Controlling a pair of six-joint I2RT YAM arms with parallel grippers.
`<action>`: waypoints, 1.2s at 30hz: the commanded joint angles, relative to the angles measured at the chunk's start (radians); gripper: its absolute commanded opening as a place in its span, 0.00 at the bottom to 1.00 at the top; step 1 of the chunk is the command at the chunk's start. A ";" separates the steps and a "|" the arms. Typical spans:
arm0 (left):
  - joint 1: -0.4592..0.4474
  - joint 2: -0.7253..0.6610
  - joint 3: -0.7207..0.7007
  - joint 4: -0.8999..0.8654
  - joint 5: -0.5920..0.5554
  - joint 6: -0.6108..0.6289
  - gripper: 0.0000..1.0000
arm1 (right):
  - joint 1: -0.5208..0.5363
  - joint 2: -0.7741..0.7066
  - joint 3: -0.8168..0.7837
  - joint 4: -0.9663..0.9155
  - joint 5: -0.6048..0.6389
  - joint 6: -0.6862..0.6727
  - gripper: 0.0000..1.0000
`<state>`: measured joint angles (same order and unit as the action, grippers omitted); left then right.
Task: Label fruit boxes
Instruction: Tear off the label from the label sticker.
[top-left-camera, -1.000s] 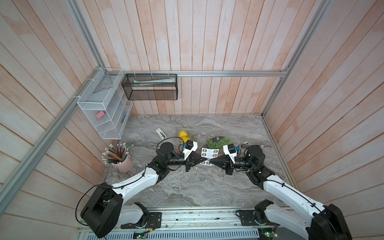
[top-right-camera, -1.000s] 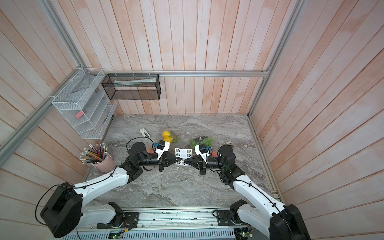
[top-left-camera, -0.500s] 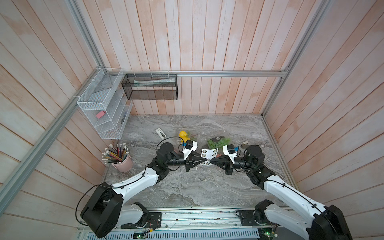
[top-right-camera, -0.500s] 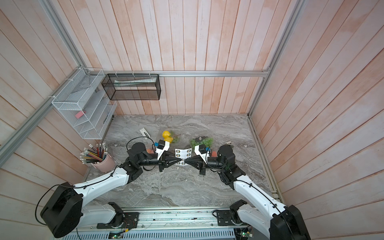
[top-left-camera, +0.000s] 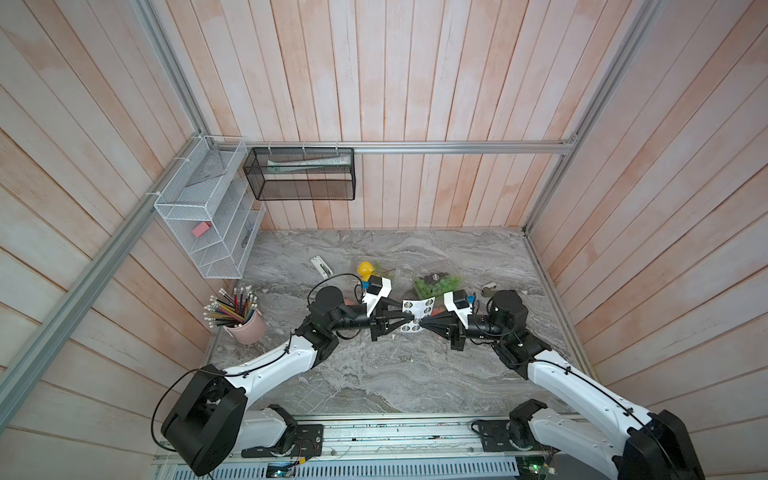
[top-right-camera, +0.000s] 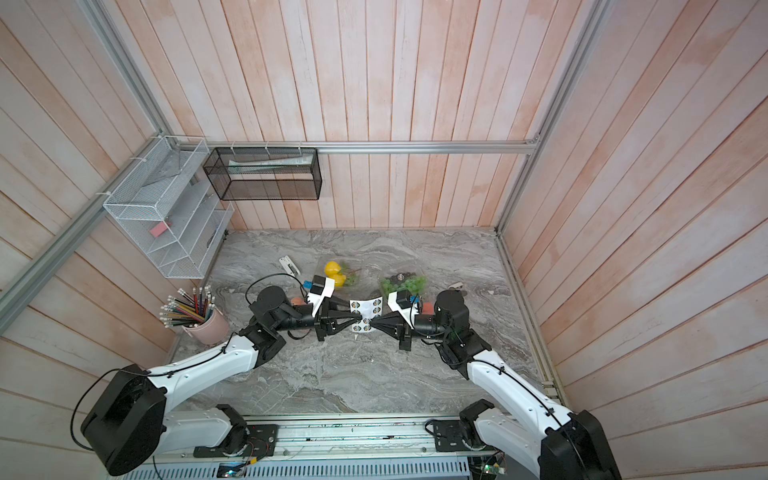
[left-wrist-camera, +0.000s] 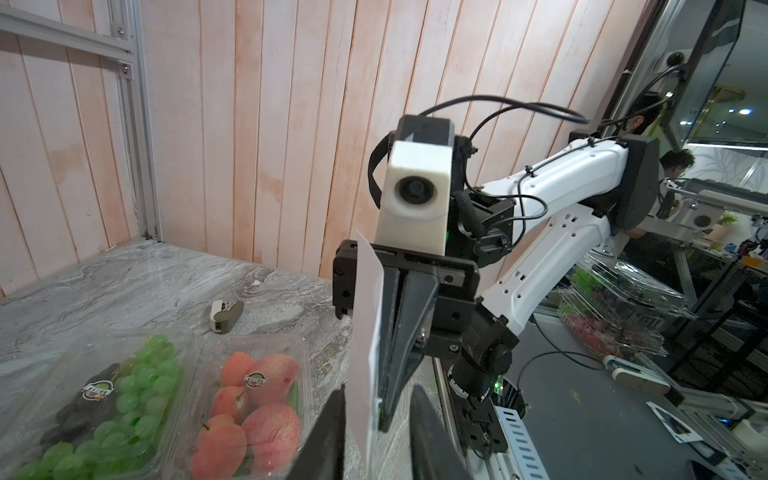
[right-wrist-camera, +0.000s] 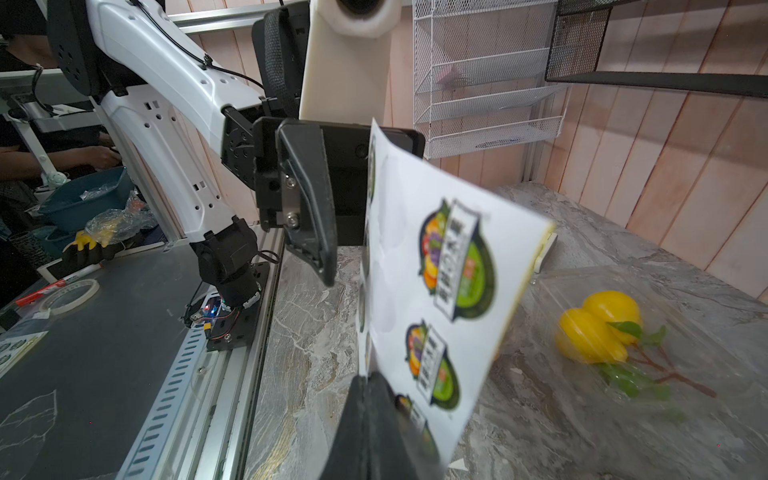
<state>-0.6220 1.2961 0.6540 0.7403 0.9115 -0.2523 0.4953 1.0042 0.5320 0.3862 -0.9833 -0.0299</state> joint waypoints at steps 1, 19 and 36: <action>0.002 0.018 0.008 0.041 0.009 -0.029 0.21 | 0.005 -0.003 0.033 -0.020 0.015 -0.015 0.00; 0.002 -0.024 0.032 -0.135 -0.135 0.083 0.00 | 0.033 -0.017 0.070 -0.150 0.050 -0.114 0.00; 0.001 -0.043 0.031 -0.257 -0.191 0.141 0.00 | 0.036 -0.060 0.049 -0.136 0.060 -0.046 0.00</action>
<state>-0.6224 1.2736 0.6621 0.5457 0.7341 -0.1352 0.5392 0.9752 0.5827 0.2115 -0.9310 -0.1352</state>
